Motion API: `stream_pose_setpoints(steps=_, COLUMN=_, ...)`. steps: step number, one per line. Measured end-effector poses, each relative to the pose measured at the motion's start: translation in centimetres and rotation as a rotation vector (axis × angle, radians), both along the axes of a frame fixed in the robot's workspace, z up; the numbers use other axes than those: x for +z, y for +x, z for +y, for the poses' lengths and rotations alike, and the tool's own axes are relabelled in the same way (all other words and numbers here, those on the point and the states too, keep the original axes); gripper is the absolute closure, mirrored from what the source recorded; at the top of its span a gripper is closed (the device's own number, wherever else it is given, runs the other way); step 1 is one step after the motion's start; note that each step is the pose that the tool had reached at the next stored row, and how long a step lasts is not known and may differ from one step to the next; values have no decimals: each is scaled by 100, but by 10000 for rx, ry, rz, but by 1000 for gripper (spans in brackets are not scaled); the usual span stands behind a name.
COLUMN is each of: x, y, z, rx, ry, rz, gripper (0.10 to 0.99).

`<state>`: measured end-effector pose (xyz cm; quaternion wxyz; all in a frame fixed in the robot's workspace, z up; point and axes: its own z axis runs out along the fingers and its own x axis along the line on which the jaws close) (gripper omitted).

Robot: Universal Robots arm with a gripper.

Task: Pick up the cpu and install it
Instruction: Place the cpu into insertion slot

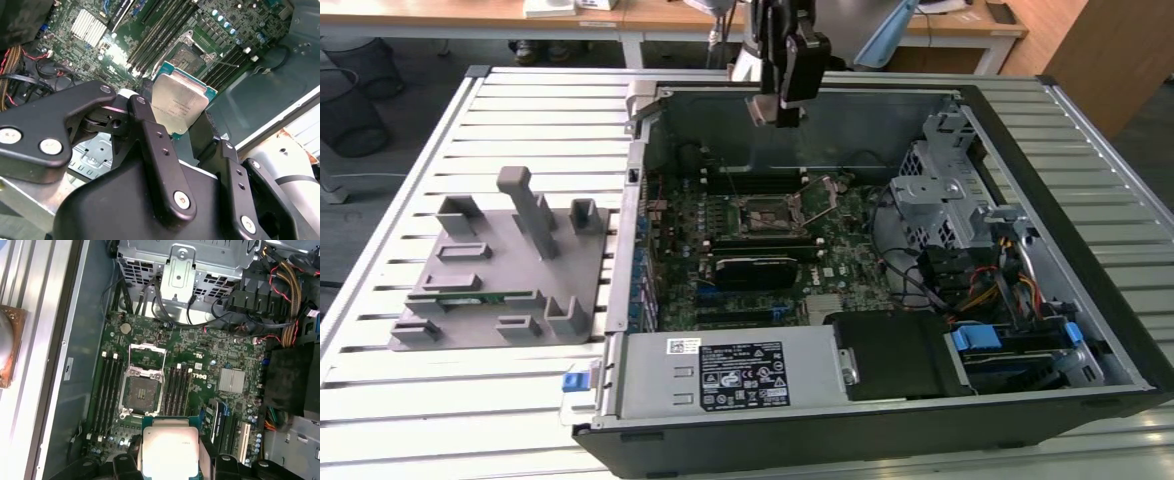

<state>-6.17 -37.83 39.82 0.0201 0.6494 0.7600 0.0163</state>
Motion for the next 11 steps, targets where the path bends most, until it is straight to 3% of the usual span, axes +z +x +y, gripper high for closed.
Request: stream_pose_setpoints(steps=11, x=-61, y=-4, z=65, rx=-649, ry=2, rz=-1, gripper=549)
